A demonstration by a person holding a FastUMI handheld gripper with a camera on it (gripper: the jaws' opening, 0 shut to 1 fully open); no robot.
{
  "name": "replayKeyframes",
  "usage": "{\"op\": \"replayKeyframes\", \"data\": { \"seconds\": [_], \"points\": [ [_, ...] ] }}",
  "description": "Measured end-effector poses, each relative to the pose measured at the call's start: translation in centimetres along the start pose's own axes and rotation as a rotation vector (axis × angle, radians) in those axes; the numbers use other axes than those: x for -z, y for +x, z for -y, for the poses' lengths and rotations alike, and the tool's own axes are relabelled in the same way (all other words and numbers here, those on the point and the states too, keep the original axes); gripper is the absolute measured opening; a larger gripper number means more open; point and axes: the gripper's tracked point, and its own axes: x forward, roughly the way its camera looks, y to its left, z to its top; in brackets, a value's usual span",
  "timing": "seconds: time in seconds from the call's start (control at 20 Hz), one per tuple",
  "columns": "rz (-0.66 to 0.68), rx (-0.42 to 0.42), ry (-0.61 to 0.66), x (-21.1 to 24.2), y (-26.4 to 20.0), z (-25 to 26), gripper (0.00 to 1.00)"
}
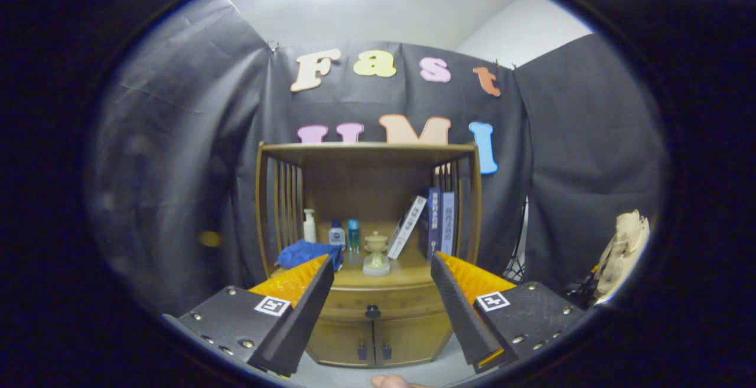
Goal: Pull open the drawer, take out the items inside it, and place them on the countertop above the cabinet.
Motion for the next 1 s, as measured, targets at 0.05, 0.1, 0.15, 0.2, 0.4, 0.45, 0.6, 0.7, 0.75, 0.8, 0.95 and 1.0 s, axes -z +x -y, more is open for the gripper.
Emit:
{"op": "replayKeyframes", "data": {
  "seconds": [0.05, 0.1, 0.15, 0.2, 0.4, 0.45, 0.6, 0.7, 0.75, 0.8, 0.95, 1.0],
  "points": [
    [0.018, 0.003, 0.009, -1.3, -0.6, 0.2, 0.99],
    [0.032, 0.006, 0.021, -2.6, -1.2, 0.2, 0.99],
    [0.040, 0.011, 0.030, -3.5, -1.7, 0.5, 0.99],
    [0.043, 0.017, 0.036, -4.2, -2.2, 0.9, 0.99],
    [0.062, 0.020, 0.024, -4.8, -3.9, 1.8, 0.99],
    [0.063, 0.019, 0.019, -4.3, -4.0, 2.0, 0.99],
    [0.029, 0.026, 0.009, -1.9, -4.1, 2.4, 0.99],
    [0.003, 0.011, 0.014, -1.2, -4.0, 1.9, 0.99],
    [0.000, 0.009, 0.015, -1.1, -3.9, 1.8, 0.99],
    [0.002, 0.007, 0.018, -1.2, -3.9, 1.7, 0.99],
    [0.022, -0.001, 0.029, -2.0, -4.1, 1.3, 0.99],
    [0.024, -0.003, 0.031, -2.2, -4.2, 1.2, 0.99]
  ]
}}
